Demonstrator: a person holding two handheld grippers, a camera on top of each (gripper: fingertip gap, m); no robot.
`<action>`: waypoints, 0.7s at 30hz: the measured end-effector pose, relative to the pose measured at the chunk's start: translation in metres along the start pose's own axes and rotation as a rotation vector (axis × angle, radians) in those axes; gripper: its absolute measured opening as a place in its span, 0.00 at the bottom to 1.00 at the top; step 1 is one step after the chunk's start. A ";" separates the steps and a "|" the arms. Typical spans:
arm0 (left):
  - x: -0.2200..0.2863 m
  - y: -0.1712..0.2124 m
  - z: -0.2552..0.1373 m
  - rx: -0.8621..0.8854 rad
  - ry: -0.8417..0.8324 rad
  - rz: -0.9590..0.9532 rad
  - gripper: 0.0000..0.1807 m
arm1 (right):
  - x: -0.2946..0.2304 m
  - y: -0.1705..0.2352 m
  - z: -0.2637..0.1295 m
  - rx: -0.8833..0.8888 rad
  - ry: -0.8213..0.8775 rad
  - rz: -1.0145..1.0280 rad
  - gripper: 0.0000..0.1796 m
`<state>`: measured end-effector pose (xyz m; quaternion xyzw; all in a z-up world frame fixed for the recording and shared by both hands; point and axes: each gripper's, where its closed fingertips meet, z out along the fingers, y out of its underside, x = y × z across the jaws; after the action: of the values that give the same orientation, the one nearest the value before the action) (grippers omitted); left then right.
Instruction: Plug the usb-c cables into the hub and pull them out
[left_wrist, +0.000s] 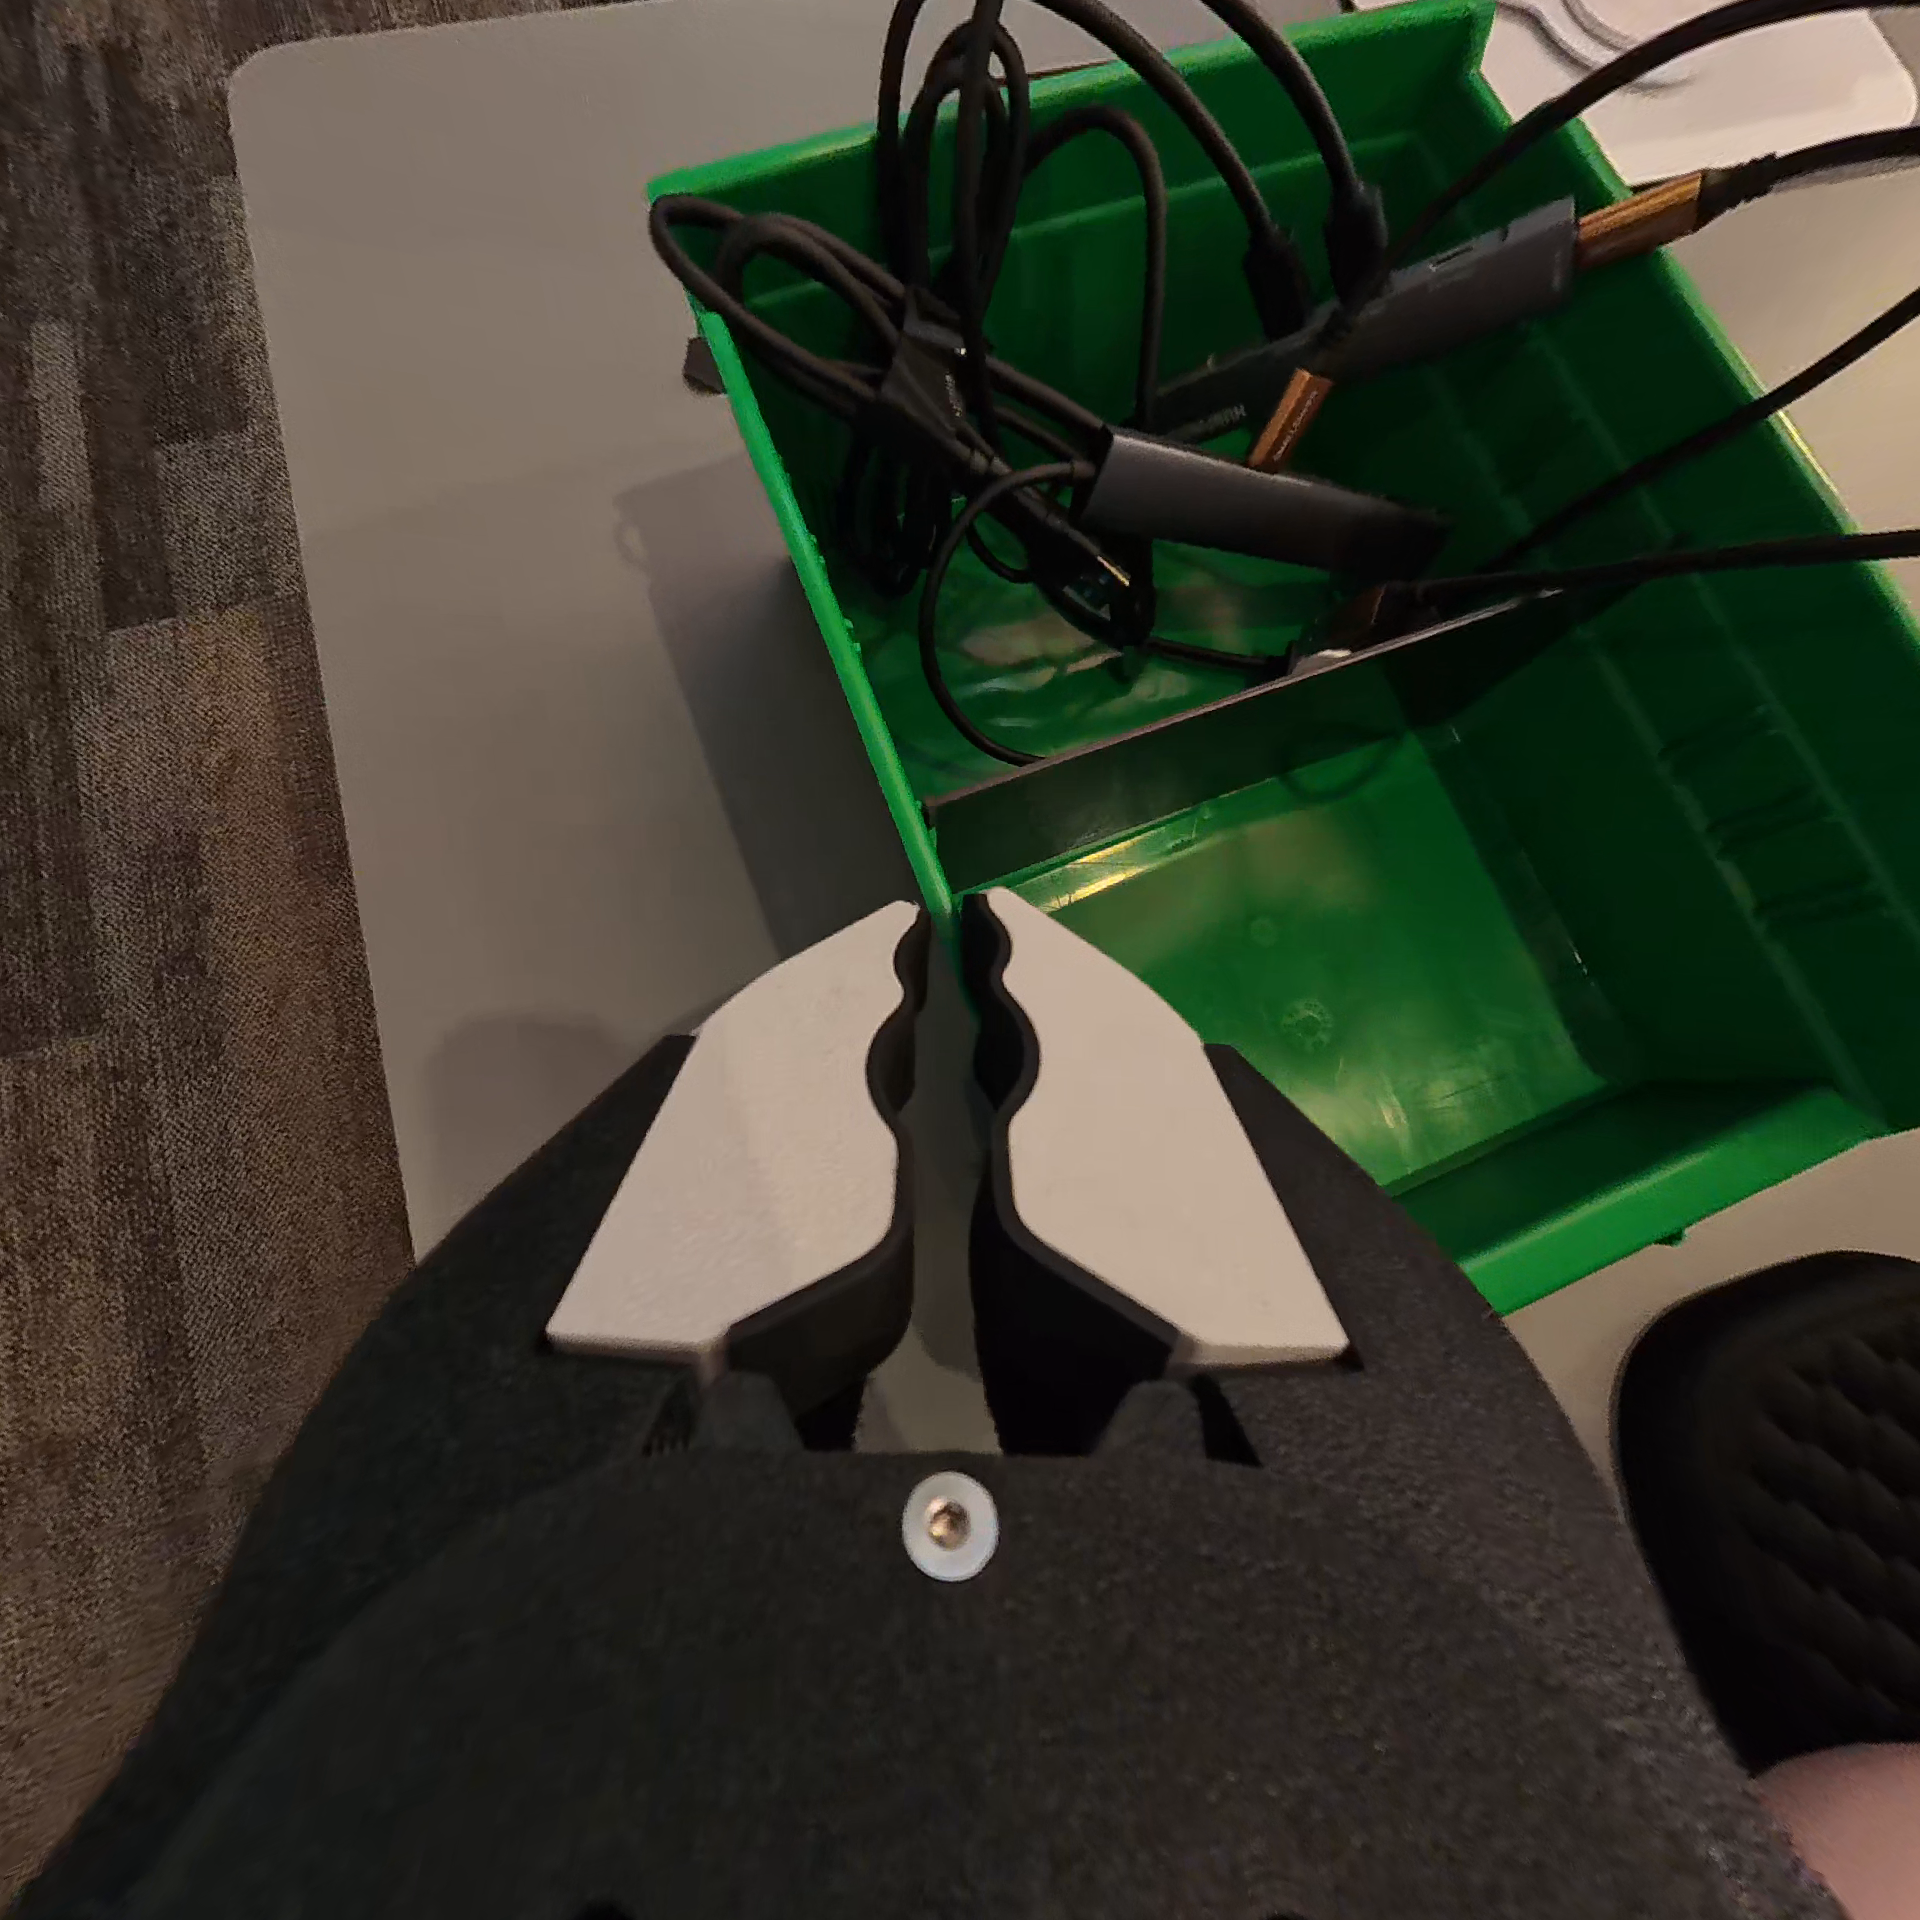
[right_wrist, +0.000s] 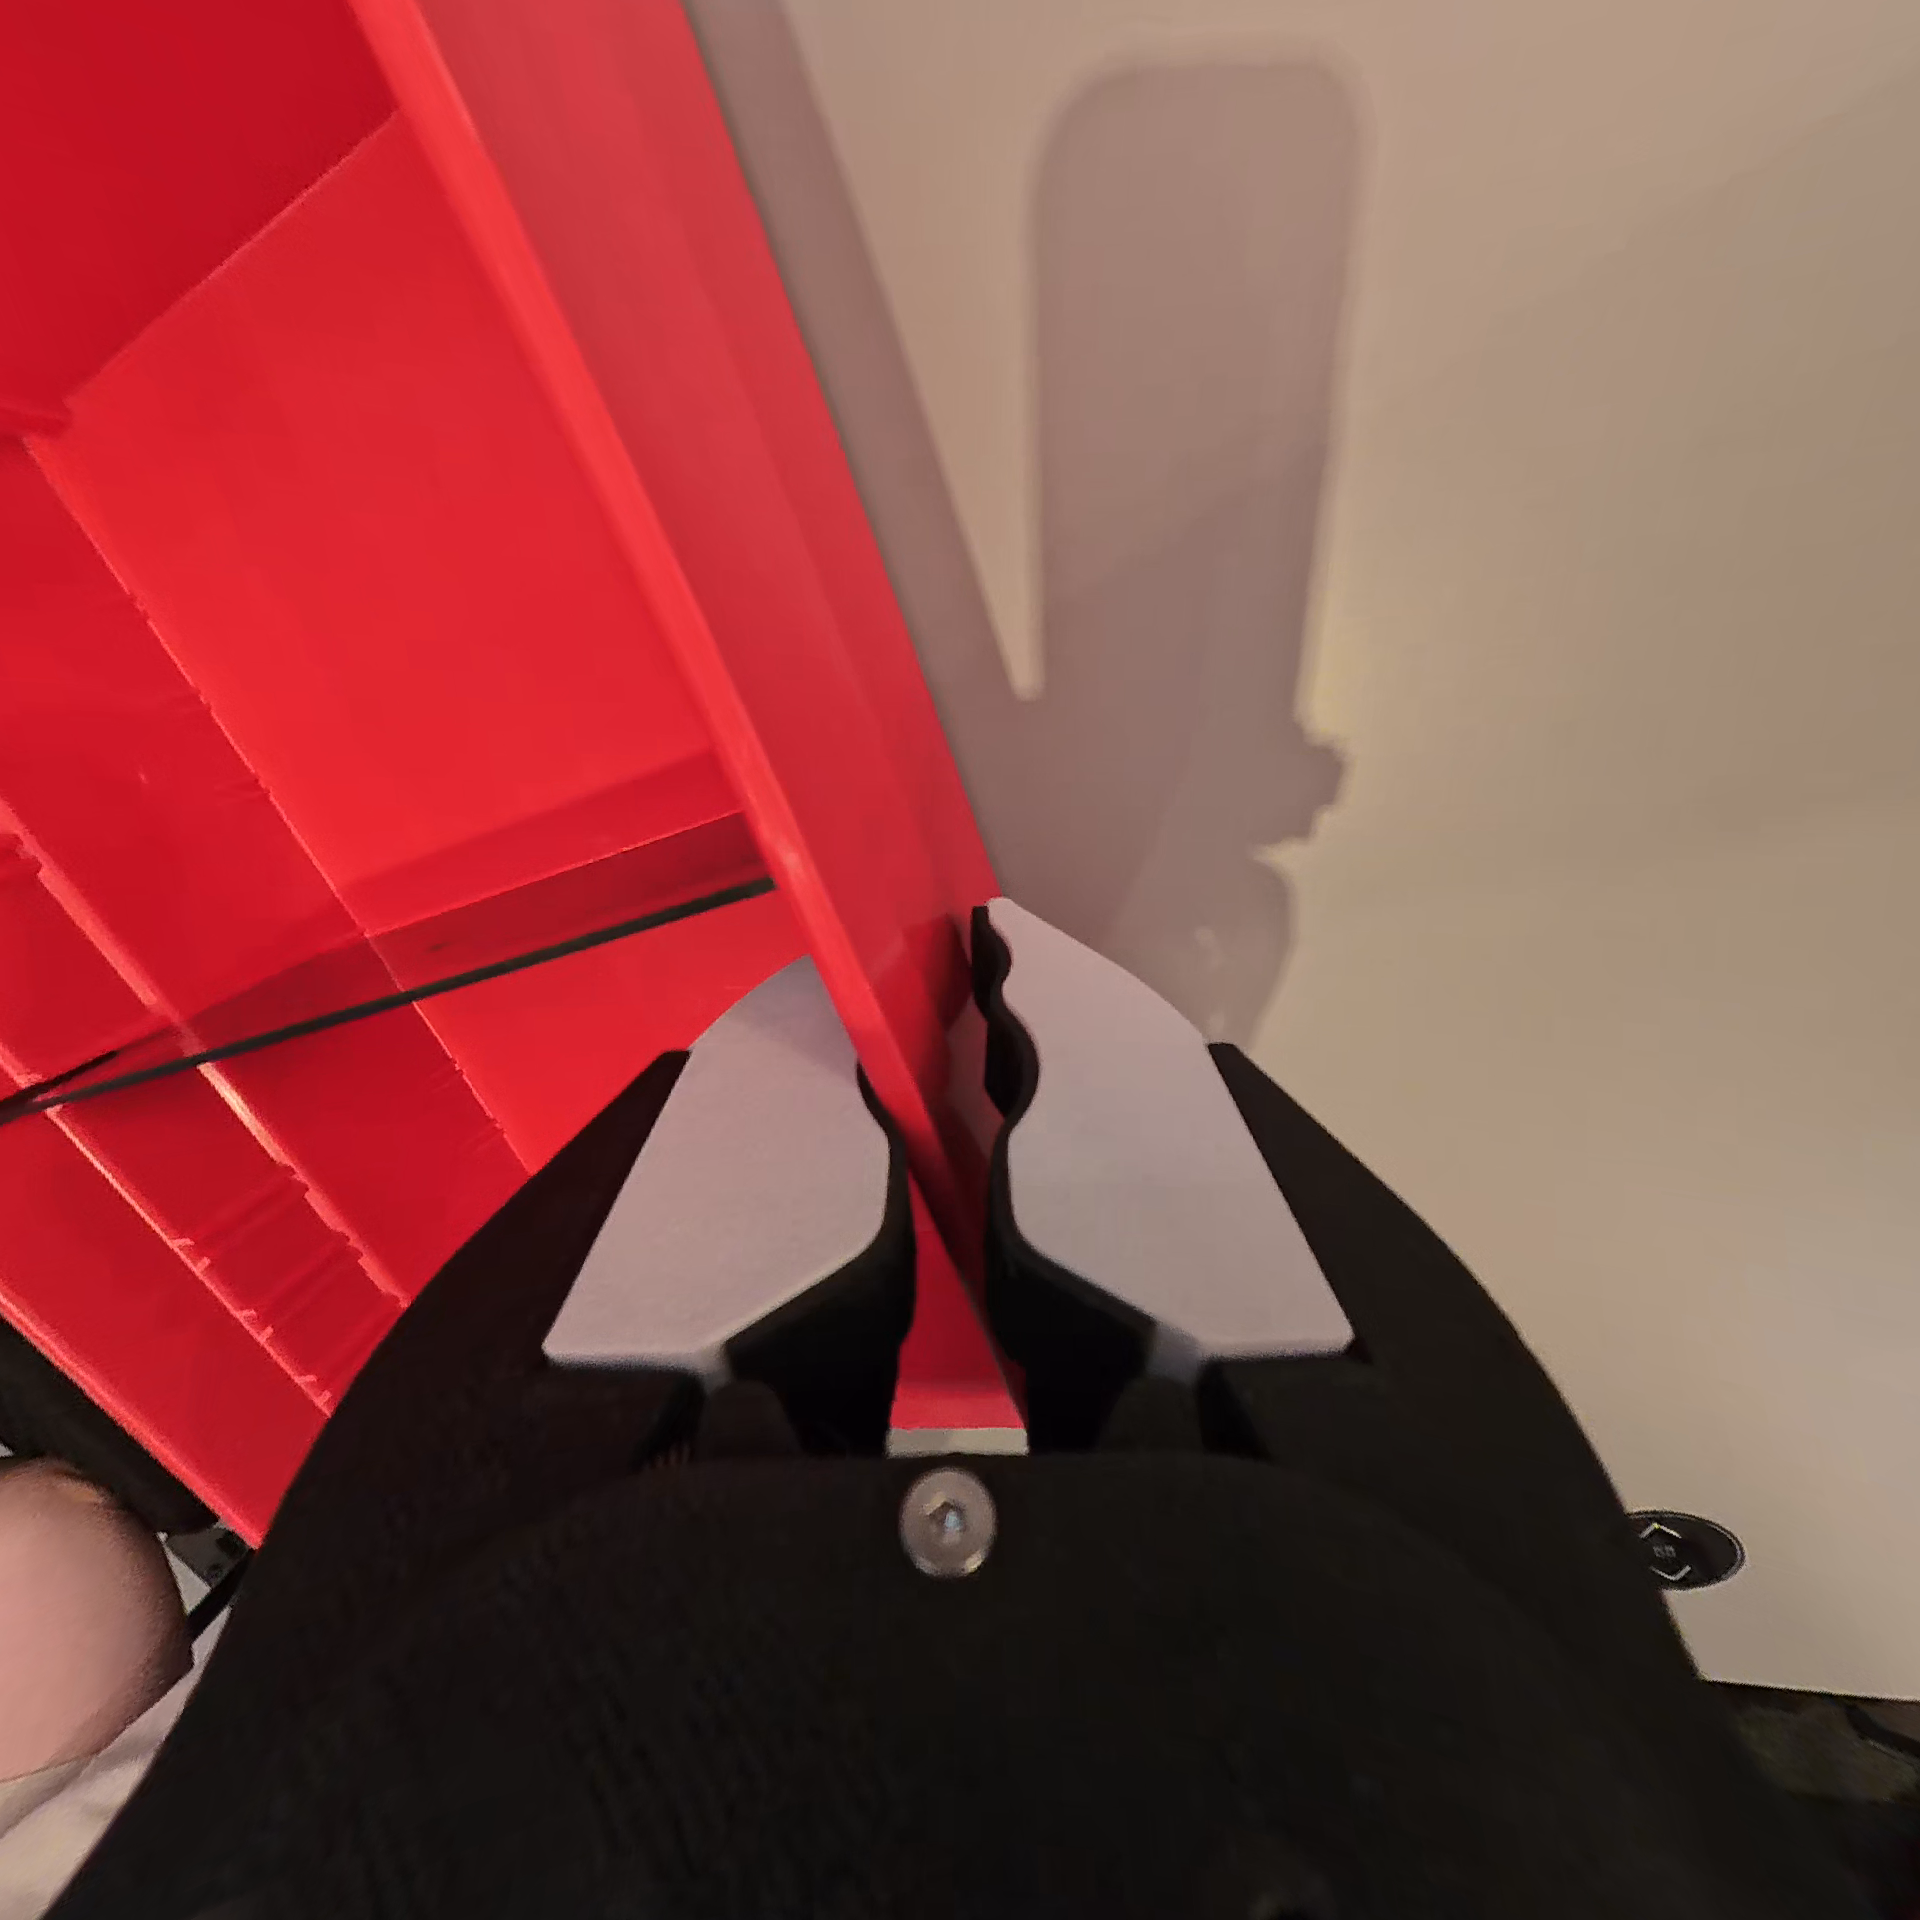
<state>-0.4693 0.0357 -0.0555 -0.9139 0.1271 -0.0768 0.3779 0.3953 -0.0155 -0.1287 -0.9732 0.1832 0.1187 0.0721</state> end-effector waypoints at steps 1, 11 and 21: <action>0.000 0.000 0.000 0.000 0.001 -0.007 0.03 | 0.000 -0.001 0.000 0.002 0.005 0.009 0.05; 0.014 0.012 -0.012 -0.001 0.016 0.126 0.02 | -0.003 -0.004 0.001 0.028 0.019 0.047 0.04; 0.013 -0.011 -0.067 0.268 0.152 -0.221 0.08 | -0.001 -0.011 0.002 0.058 -0.021 0.002 0.05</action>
<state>-0.4713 -0.0057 -0.0001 -0.8554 0.0425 -0.2029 0.4748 0.3983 -0.0048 -0.1291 -0.9693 0.1867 0.1237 0.1019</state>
